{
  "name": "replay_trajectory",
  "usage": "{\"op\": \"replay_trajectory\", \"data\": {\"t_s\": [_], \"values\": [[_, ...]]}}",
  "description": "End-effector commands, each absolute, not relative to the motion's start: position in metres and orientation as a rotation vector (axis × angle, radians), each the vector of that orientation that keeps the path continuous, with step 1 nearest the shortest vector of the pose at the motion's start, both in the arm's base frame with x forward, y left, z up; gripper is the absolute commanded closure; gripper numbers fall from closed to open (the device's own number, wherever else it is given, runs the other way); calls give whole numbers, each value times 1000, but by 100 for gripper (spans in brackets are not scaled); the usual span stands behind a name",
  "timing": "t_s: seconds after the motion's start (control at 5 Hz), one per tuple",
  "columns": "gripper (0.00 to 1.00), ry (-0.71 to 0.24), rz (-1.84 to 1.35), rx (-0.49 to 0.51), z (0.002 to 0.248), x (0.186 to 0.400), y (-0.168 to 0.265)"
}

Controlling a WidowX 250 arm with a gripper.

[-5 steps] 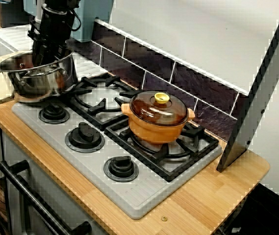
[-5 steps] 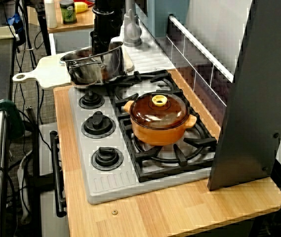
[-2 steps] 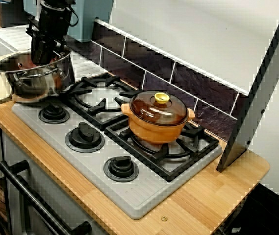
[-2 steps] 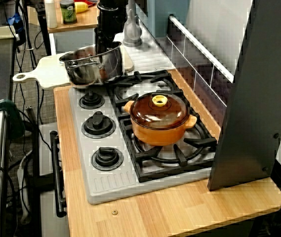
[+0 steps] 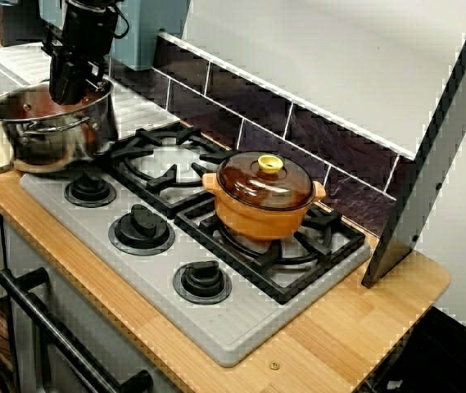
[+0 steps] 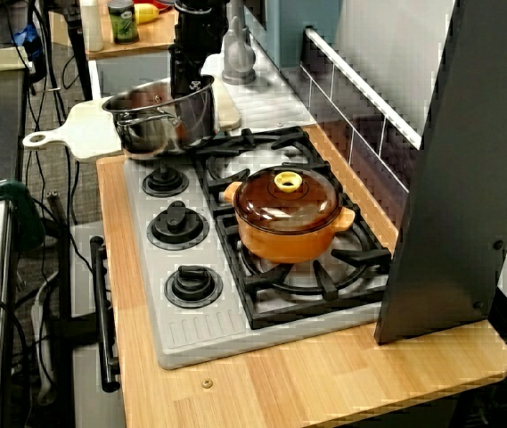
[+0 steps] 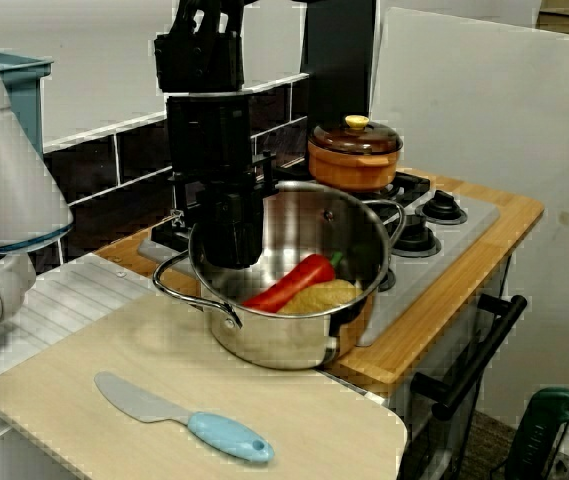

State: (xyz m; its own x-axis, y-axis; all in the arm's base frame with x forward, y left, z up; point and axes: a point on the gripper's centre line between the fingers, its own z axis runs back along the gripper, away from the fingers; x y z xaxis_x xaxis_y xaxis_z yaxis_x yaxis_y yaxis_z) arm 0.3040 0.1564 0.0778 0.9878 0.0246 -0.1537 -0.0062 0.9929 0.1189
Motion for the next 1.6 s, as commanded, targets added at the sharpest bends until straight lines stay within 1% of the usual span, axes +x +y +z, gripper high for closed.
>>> {"op": "replay_trajectory", "data": {"t_s": [0.0, 0.2, 0.4, 0.6, 0.8, 1.0, 1.2, 1.4], "values": [[100, 151, 99, 155, 86, 317, 191], [100, 162, 134, 135, 82, 314, 211], [100, 170, 136, 140, 82, 314, 216], [100, 166, 129, 133, 84, 310, 215], [100, 152, 99, 118, 86, 308, 203], [100, 139, 65, 80, 93, 308, 187], [100, 133, 69, 58, 99, 311, 186], [0, 125, 66, 34, 107, 311, 185]]}}
